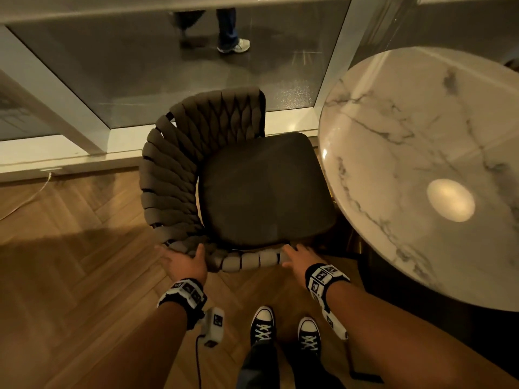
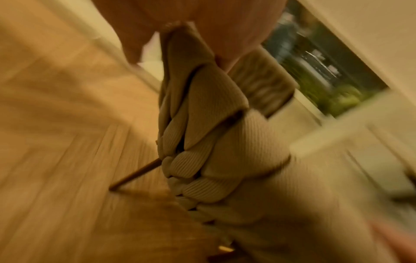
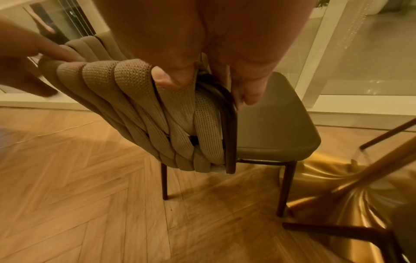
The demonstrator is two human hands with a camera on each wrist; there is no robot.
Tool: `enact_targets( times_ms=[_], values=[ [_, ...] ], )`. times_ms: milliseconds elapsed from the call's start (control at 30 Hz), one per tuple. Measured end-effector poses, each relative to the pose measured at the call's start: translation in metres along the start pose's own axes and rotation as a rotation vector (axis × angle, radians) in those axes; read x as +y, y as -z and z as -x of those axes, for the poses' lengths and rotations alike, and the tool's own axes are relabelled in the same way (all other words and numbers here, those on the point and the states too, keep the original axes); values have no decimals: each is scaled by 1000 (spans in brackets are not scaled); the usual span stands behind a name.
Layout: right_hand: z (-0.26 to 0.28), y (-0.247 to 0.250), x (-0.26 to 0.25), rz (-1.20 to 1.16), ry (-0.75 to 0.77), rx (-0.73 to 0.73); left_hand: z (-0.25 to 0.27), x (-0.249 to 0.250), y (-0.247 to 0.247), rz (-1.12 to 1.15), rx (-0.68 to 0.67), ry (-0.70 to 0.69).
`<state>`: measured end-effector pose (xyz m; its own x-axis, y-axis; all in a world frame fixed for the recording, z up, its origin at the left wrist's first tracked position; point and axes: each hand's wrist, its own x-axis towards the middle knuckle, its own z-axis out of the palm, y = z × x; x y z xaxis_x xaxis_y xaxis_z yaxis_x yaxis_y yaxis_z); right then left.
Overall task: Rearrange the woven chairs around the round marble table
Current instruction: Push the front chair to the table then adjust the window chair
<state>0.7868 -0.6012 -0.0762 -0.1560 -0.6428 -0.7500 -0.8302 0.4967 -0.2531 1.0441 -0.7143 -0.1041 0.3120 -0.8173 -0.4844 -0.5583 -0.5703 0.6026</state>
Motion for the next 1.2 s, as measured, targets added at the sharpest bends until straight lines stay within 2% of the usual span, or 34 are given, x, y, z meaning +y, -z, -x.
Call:
enact_targets(
  times_ms=[67, 267, 533, 633, 833, 1200],
  values=[
    [6, -2, 7, -13, -20, -13, 8, 3, 0, 105, -38, 57],
    [11, 5, 19, -55, -44, -7, 19, 15, -5, 108, -83, -108],
    [9, 7, 23, -67, -10, 80, 9, 19, -10, 217, -60, -86],
    [-1, 14, 20, -82, -17, 115, -5, 31, -14, 209, -57, -92],
    [-17, 16, 4, -72, -49, 86, -37, 45, -16, 159, -136, -140],
    [-12, 11, 7, -73, -73, 56, -40, 34, -17, 142, -166, -167]
  ],
)
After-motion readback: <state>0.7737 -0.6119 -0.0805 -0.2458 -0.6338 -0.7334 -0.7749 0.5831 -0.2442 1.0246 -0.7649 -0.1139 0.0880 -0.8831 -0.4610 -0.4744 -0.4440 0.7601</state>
